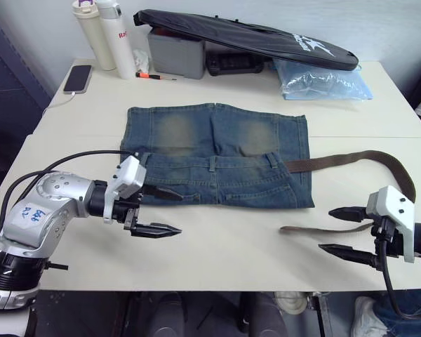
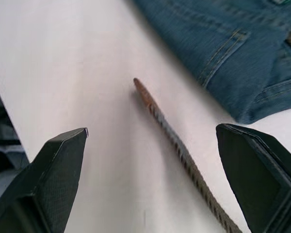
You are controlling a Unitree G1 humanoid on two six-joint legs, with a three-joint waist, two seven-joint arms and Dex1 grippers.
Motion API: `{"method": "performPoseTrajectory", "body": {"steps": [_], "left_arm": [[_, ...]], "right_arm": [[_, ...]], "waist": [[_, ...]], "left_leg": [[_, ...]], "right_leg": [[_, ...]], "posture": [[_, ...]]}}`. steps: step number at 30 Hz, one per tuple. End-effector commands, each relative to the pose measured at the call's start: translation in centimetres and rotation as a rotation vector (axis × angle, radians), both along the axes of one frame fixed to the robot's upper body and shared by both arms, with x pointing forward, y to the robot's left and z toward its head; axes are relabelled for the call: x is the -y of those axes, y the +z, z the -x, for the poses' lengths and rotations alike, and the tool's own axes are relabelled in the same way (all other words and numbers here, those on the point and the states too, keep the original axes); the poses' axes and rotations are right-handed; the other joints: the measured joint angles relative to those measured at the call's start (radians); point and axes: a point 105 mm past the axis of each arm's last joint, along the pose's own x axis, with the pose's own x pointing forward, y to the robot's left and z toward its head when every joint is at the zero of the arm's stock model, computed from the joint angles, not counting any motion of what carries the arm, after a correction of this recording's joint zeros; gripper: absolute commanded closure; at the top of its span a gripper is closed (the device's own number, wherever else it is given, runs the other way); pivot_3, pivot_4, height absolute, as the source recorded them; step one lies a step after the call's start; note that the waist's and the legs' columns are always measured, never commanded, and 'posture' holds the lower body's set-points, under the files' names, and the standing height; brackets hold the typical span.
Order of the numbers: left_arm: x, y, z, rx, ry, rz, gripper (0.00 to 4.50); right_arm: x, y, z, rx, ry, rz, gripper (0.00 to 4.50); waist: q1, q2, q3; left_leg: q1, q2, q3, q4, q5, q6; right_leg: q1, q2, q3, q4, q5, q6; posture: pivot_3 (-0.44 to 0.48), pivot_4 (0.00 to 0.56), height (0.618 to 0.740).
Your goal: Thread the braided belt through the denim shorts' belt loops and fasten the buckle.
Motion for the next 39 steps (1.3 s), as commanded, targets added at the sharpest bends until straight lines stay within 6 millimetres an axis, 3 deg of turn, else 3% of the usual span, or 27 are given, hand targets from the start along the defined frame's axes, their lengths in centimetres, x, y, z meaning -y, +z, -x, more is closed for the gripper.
{"method": "performPoseTrajectory", "body": {"steps": [1, 12, 15, 19, 22, 27, 30, 36, 39], "left_arm": [[1.4, 0.4, 0.2, 0.081, -0.102, -0.065, 0.14], [2.5, 0.2, -0.3, 0.168, -0.042, -0.041, 0.14], [2.8, 0.6, -0.5, 0.179, -0.004, 0.006, 0.0], [3.3, 1.0, -1.1, 0.169, 0.048, 0.088, 0.0], [4.4, 1.4, -2.1, 0.15, 0.101, 0.193, 0.0], [7.7, 3.2, -2.8, 0.023, 0.136, 0.474, 0.0], [9.5, 3.9, -5.3, -0.136, 0.242, 0.63, 0.0], [13.9, 4.8, -5.2, -0.164, 0.173, 0.649, 0.0], [14.9, 5.3, -4.8, -0.164, 0.135, 0.65, 0.0]], "right_arm": [[-0.7, -0.7, -0.7, 0.015, 0.078, 0.087, 0.0], [1.7, -5.2, -4.3, 0.003, 0.023, 0.23, 0.0], [1.4, -5.2, -4.8, 0.008, 0.015, 0.179, 1.2], [0.7, -4.4, -4.9, 0.022, 0.043, 0.128, 3.16], [-0.9, -1.9, -4.9, 0.063, 0.08, 0.016, 4.49], [-4.2, 3.6, -3.9, 0.089, 0.125, -0.252, 4.49], [-6.0, 6.1, -3.4, 0.089, 0.149, -0.379, 4.49], [-8.2, 7.3, -2.6, 0.069, 0.181, -0.43, 4.49], [-8.7, 7.8, -2.5, 0.067, 0.179, -0.463, 4.49]], "waist": [[0.0, 0.0, 0.0], [-0.001, -0.001, 0.001], [-0.001, -0.002, 0.0], [-0.001, -0.002, 0.0], [-0.001, -0.002, 0.0], [0.001, -0.001, 0.0], [0.006, -0.003, 0.0], [0.004, -0.003, 0.0], [0.003, -0.003, 0.0]], "left_leg": [[0.0, 0.0, 0.0, 0.001, 0.0, 0.0], [-0.002, 0.0, 0.001, 0.004, 0.0, 0.0], [-0.001, 0.0, 0.0, 0.005, 0.0, 0.0], [-0.001, 0.0, 0.001, 0.005, 0.0, 0.0], [-0.001, 0.0, 0.001, 0.006, 0.0, 0.0], [-0.002, 0.0, 0.0, 0.007, 0.0, 0.001], [-0.002, 0.0, -0.001, 0.008, -0.001, 0.001], [-0.003, 0.0, 0.0, 0.007, -0.001, 0.002], [-0.003, 0.0, 0.0, 0.007, -0.002, 0.003]], "right_leg": [[0.0, 0.0, 0.0, -0.001, 0.0, 0.0], [0.0, 0.0, 0.001, -0.001, 0.001, 0.001], [0.0, 0.0, 0.001, -0.001, 0.001, 0.001], [0.001, 0.0, 0.002, 0.0, 0.001, 0.002], [0.001, 0.0, 0.002, 0.001, 0.001, 0.002], [0.001, 0.0, 0.002, 0.003, 0.002, 0.002], [0.002, 0.0, 0.001, 0.002, 0.003, 0.003], [0.002, 0.0, 0.001, 0.0, 0.003, 0.003], [0.002, 0.0, 0.001, -0.001, 0.004, 0.004]], "posture": [[0.0, 0.15, 0.739], [0.0, 0.15, 0.739], [0.0, 0.15, 0.739], [0.0, 0.15, 0.739], [0.0, 0.15, 0.739], [0.0, 0.15, 0.739], [0.0, 0.15, 0.739], [0.0, 0.15, 0.739], [0.0, 0.15, 0.739]]}}
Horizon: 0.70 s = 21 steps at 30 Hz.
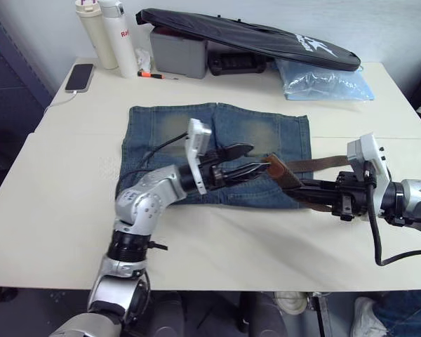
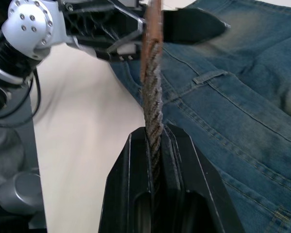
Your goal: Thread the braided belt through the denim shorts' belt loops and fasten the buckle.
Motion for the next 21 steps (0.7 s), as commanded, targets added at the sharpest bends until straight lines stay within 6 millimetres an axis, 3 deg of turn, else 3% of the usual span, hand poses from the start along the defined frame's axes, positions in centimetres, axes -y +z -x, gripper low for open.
{"method": "performPoseTrajectory", "body": {"steps": [1, 6, 8, 11, 12, 17, 19, 21], "left_arm": [[1.2, 1.3, 0.8, 0.053, -0.041, 0.007, 0.0], [1.4, 1.2, 1.2, 0.052, -0.075, 0.001, 0.0], [1.3, 1.2, 1.2, 0.042, -0.079, 0.002, 0.24], [1.1, 1.2, 1.5, 0.058, -0.105, -0.001, 1.4], [0.9, 1.4, 1.6, 0.062, -0.119, 0.005, 2.05], [1.3, 2.0, 2.8, 0.072, -0.225, 0.011, 4.3], [1.9, 1.9, 3.5, 0.089, -0.269, -0.001, 4.49], [2.3, 2.1, 3.5, 0.082, -0.279, 0.015, 4.5]], "right_arm": [[-1.0, 1.6, 0.9, 0.043, 0.037, -0.037, 4.49], [-0.7, 1.6, 0.8, 0.038, 0.004, -0.038, 4.49], [-0.5, 1.7, 0.6, 0.04, -0.01, -0.043, 4.5], [-0.3, 1.6, 0.5, 0.038, -0.025, -0.044, 4.5], [-0.3, 1.5, 0.5, 0.037, -0.027, -0.042, 4.5], [0.0, 1.7, 0.3, 0.042, -0.06, -0.05, 4.5], [0.5, 1.9, -0.3, 0.055, -0.108, -0.046, 4.5], [1.6, 2.4, -1.0, 0.076, -0.186, -0.053, 3.62]], "waist": [[-0.001, 0.0, 0.0], [-0.001, 0.0, 0.0], [-0.001, 0.0, 0.0], [-0.001, 0.0, 0.0], [-0.001, 0.0, 0.0], [-0.001, 0.0, 0.0], [-0.001, 0.0, 0.0], [-0.001, 0.0, 0.0]], "left_leg": [[0.0, 0.0, 0.0, 0.0, 0.0, 0.0], [0.0, 0.0, 0.0, 0.0, 0.0, 0.0], [0.0, 0.0, 0.0, 0.0, 0.0, 0.0], [0.0, 0.0, 0.0, 0.0, 0.0, 0.0], [0.0, 0.0, 0.0, 0.0, 0.0, 0.0], [0.0, 0.0, 0.0, 0.0, 0.0, 0.0], [0.0, 0.0, 0.0, 0.0, 0.0, 0.0], [0.0, 0.0, 0.0, 0.0, 0.0, 0.0]], "right_leg": [[0.0, 0.0, 0.0, 0.0, 0.0, 0.0], [0.0, 0.0, 0.0, 0.0, 0.0, 0.0], [0.0, 0.0, 0.0, 0.0, 0.0, 0.0], [0.0, 0.0, 0.0, 0.0, 0.0, 0.0], [0.0, 0.0, 0.0, 0.0, 0.0, 0.0], [0.0, 0.0, 0.0, 0.0, 0.0, 0.0], [0.0, 0.0, 0.0, 0.0, 0.0, 0.0], [0.0, 0.0, 0.0, 0.0, 0.0, 0.0]], "posture": [[0.0, 0.15, 0.739], [0.0, 0.15, 0.739], [0.0, 0.15, 0.739], [0.0, 0.15, 0.739], [0.0, 0.15, 0.739], [0.0, 0.15, 0.739], [0.0, 0.15, 0.739], [0.0, 0.15, 0.739]]}}
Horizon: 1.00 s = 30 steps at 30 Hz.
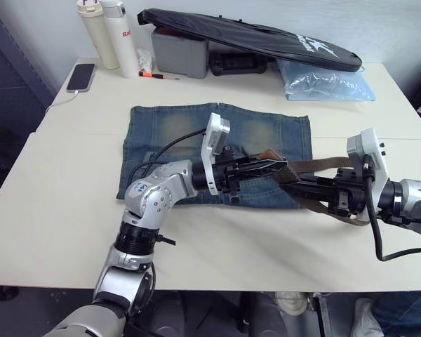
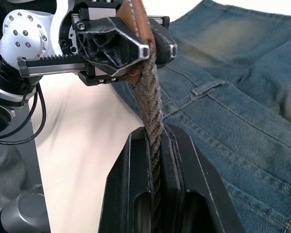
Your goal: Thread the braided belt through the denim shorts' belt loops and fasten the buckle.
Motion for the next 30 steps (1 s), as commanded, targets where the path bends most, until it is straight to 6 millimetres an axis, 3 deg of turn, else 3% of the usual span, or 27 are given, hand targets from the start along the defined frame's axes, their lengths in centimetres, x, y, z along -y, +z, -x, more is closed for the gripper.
{"method": "performPoseTrajectory", "body": {"steps": [1, 5, 8, 11, 13, 19, 22, 26, 30], "left_arm": [[1.2, 1.4, 1.0, 0.033, -0.066, 0.03, 4.5], [2.6, 2.5, -1.0, -0.015, 0.02, 0.057, 4.5], [3.8, 3.3, -2.8, -0.103, 0.104, 0.081, 4.5], [4.7, 3.5, -4.0, -0.199, 0.154, 0.081, 4.5], [5.1, 3.6, -4.4, -0.253, 0.163, 0.082, 4.5], [6.5, 5.3, -4.7, -0.411, 0.129, 0.146, 4.5], [6.4, 5.3, -3.7, -0.385, 0.091, 0.119, 4.5], [5.6, 4.8, -3.2, -0.407, 0.07, 0.104, 4.5], [4.9, 4.8, -2.6, -0.409, 0.046, 0.116, 4.5]], "right_arm": [[2.2, 2.0, -1.0, 0.089, -0.143, -0.004, 3.31], [5.0, 3.3, -0.6, 0.123, -0.272, -0.051, 1.46], [6.2, 6.2, 0.7, 0.182, -0.336, -0.204, 0.05], [6.0, 7.7, 1.8, 0.211, -0.359, -0.308, 0.05], [5.3, 7.3, 2.4, 0.178, -0.363, -0.363, 0.05], [0.0, 2.0, 3.5, -0.089, -0.341, -0.576, 0.05], [0.6, 2.0, 2.8, -0.194, -0.365, -0.896, 0.05], [0.0, 0.7, 1.7, -0.256, -0.394, -0.995, 0.05], [-0.8, -0.1, -0.7, -0.284, -0.415, -1.108, 0.05]], "waist": [[0.0, 0.0, 0.0], [0.022, 0.0, 0.0], [0.026, 0.0, 0.0], [0.026, -0.001, 0.001], [0.022, -0.001, 0.001], [0.02, -0.002, 0.001], [0.02, -0.001, 0.001], [0.02, 0.0, 0.001], [0.016, 0.0, 0.001]], "left_leg": [[0.0, 0.0, 0.0, 0.0, 0.0, 0.0], [-0.001, 0.0, 0.0, 0.001, 0.0, 0.001], [-0.002, -0.001, 0.001, 0.001, -0.001, 0.001], [-0.002, -0.001, 0.0, 0.001, -0.001, 0.001], [-0.002, -0.001, 0.0, 0.0, -0.001, 0.002], [-0.002, -0.001, 0.0, -0.001, -0.001, 0.002], [-0.002, -0.001, 0.001, 0.0, -0.001, 0.002], [-0.002, -0.001, 0.001, 0.0, -0.001, 0.003], [-0.002, -0.001, 0.001, 0.0, -0.001, 0.003]], "right_leg": [[0.0, 0.0, 0.0, 0.0, 0.0, 0.0], [0.0, 0.0, 0.0, -0.001, 0.001, 0.001], [0.0, 0.0, 0.0, -0.004, 0.003, 0.001], [0.0, 0.0, 0.0, -0.005, 0.003, 0.001], [0.0, 0.0, 0.0, -0.005, 0.003, 0.001], [0.0, 0.0, 0.0, -0.005, 0.003, 0.001], [0.0, 0.0, 0.001, -0.005, 0.003, 0.001], [0.0, 0.0, 0.0, -0.005, 0.003, 0.002], [0.0, 0.0, 0.001, -0.004, 0.003, 0.002]], "posture": [[0.0, 0.15, 0.739], [0.0, 0.15, 0.739], [0.0, 0.15, 0.739], [0.0, 0.15, 0.739], [0.0, 0.15, 0.739], [0.0, 0.15, 0.739], [0.0, 0.15, 0.739], [0.0, 0.15, 0.739], [0.0, 0.15, 0.739]]}}
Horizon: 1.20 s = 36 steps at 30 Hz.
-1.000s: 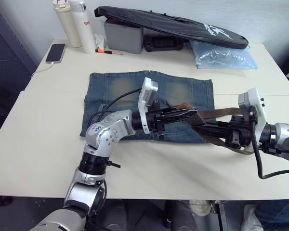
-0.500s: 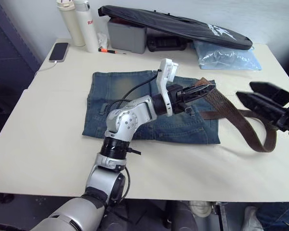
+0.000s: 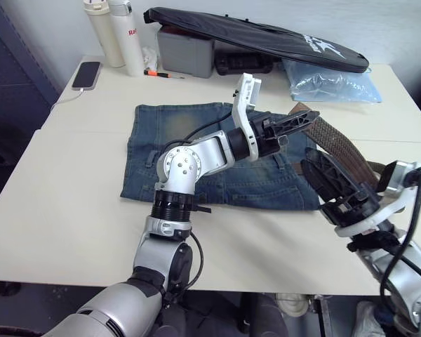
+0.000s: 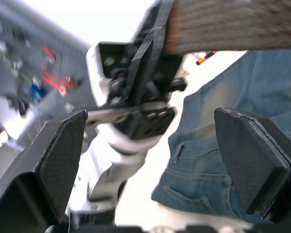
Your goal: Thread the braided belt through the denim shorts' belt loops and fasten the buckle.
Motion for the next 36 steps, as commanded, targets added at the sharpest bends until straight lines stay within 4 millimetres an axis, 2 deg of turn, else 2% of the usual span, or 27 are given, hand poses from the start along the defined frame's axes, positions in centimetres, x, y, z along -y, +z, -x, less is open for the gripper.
{"method": "performPoseTrajectory", "body": {"steps": [1, 5, 9, 17, 25, 28, 34, 35, 36], "left_arm": [[-0.2, 1.4, 1.3, 0.028, -0.039, 0.068, 4.5], [-0.4, 1.3, 0.9, 0.021, -0.005, 0.071, 4.5], [-0.4, 1.3, 0.7, 0.02, 0.021, 0.072, 4.5], [-0.5, 0.6, 0.6, 0.021, 0.043, 0.05, 4.5], [-0.6, 0.6, 0.6, 0.035, 0.048, 0.048, 4.5], [-0.4, 0.3, 0.7, 0.035, 0.046, 0.039, 4.5], [-0.4, 0.0, 0.7, 0.035, 0.054, 0.029, 4.5], [-0.4, -0.1, 0.6, 0.033, 0.064, 0.023, 4.5], [-0.5, -0.2, 0.5, 0.032, 0.07, 0.019, 4.5]], "right_arm": [[-0.6, 0.1, -1.8, 0.018, -0.028, -0.099, 0.05], [-1.3, 0.5, -2.9, 0.04, -0.041, -0.166, 0.05], [-1.1, 0.8, -3.4, 0.065, -0.08, -0.219, 0.05], [1.2, 1.8, -2.9, 0.134, -0.179, -0.339, 0.05], [2.1, 1.2, -2.5, 0.136, -0.195, -0.332, 0.05], [2.0, 0.8, -2.3, 0.126, -0.178, -0.327, 0.72], [2.1, 0.9, -2.2, 0.141, -0.173, -0.329, 3.81], [2.2, 0.9, -2.2, 0.143, -0.177, -0.33, 4.22], [2.3, 0.9, -2.2, 0.144, -0.179, -0.331, 4.36]], "waist": [[-0.005, 0.0, 0.0], [-0.012, 0.001, -0.001], [-0.012, 0.001, -0.001], [-0.021, 0.001, -0.001], [-0.02, 0.002, -0.001], [-0.021, 0.002, -0.001], [-0.021, 0.002, -0.001], [-0.021, 0.002, -0.001], [-0.021, 0.002, -0.001]], "left_leg": [[0.0, 0.0, 0.0, 0.0, 0.0, 0.0], [0.0, 0.0, 0.0, -0.001, 0.0, 0.0], [-0.001, 0.0, 0.0, -0.001, 0.0, 0.0], [-0.002, 0.0, 0.0, -0.001, 0.0, 0.0], [-0.002, 0.0, 0.0, -0.001, 0.0, 0.0], [-0.002, 0.0, 0.0, -0.001, 0.0, 0.0], [-0.002, 0.0, 0.0, -0.001, 0.0, 0.0], [-0.002, 0.0, 0.0, -0.001, 0.0, 0.0], [-0.002, 0.0, 0.0, -0.001, 0.0, 0.0]], "right_leg": [[0.0, 0.0, 0.0, 0.0, 0.0, 0.0], [-0.001, 0.0, 0.0, 0.0, 0.0, 0.0], [-0.001, 0.0, 0.0, 0.0, 0.0, 0.0], [-0.001, 0.0, 0.0, -0.001, 0.0, 0.0], [-0.002, 0.0, 0.0, -0.001, 0.0, 0.0], [-0.002, 0.0, 0.0, -0.001, 0.0, 0.0], [-0.002, 0.0, 0.0, -0.001, 0.0, 0.0], [-0.002, 0.0, 0.0, -0.001, 0.0, 0.0], [-0.002, 0.0, 0.0, -0.001, 0.0, 0.0]], "posture": [[0.0, 0.15, 0.739], [0.0, 0.15, 0.739], [0.0, 0.15, 0.739], [0.0, 0.15, 0.739], [0.0, 0.15, 0.739], [0.0, 0.15, 0.739], [0.0, 0.15, 0.739], [0.0, 0.15, 0.739], [0.0, 0.15, 0.739]]}}
